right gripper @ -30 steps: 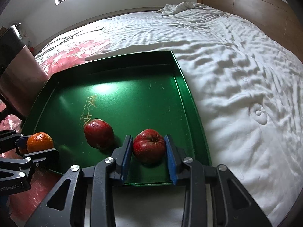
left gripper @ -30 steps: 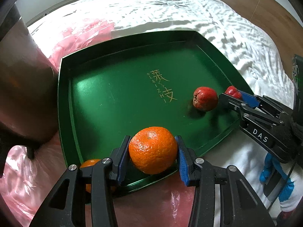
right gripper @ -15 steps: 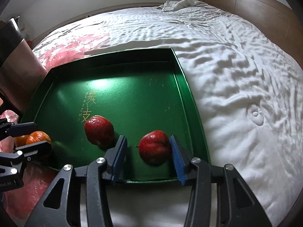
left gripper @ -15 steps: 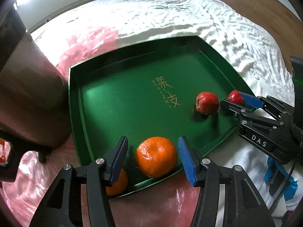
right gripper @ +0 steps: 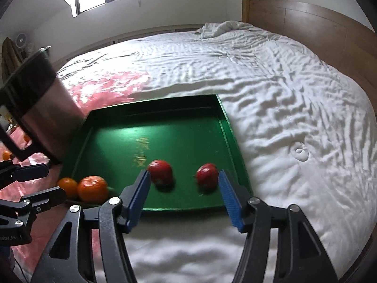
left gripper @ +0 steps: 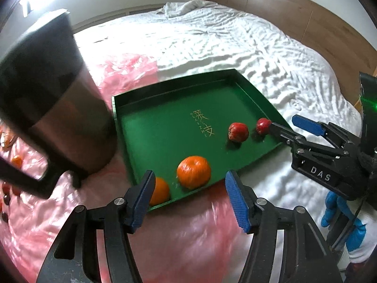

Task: Organize fruits
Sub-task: 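Open the right tool to release the apple while the left tool releases the orange, then move both open tools back toward the remaining fruit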

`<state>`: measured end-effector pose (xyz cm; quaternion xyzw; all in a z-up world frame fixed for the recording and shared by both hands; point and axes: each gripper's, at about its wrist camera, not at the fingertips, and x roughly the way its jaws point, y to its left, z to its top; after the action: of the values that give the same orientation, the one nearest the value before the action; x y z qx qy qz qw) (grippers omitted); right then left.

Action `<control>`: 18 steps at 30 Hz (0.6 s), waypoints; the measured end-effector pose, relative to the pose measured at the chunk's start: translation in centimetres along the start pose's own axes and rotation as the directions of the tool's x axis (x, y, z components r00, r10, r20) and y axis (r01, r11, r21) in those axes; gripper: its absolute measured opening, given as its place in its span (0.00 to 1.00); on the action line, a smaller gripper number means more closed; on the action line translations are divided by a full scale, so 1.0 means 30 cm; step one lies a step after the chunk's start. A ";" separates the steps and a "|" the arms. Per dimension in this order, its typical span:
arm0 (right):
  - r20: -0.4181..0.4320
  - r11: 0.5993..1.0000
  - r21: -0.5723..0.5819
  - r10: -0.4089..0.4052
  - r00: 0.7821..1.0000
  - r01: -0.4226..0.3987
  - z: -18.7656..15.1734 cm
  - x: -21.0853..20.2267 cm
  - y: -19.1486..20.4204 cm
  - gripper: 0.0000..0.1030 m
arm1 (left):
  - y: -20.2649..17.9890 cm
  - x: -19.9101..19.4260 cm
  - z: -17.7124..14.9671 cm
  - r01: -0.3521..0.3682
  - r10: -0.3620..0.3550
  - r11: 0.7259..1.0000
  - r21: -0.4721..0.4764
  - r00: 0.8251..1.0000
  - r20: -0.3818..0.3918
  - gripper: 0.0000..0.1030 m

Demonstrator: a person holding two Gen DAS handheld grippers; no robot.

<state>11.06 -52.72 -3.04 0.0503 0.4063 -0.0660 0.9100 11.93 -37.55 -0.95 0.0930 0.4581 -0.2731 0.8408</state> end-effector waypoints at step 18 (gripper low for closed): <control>0.032 0.990 -0.078 0.117 0.993 -0.114 -0.135 -0.287 0.344 1.00 | 0.180 -0.349 -0.291 -0.098 0.103 0.993 -0.069 0.992 0.071 0.61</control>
<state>4.07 -41.27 1.07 0.0377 0.3880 0.0016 0.9209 4.05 -25.58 2.24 0.0782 0.4301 -0.2186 0.8724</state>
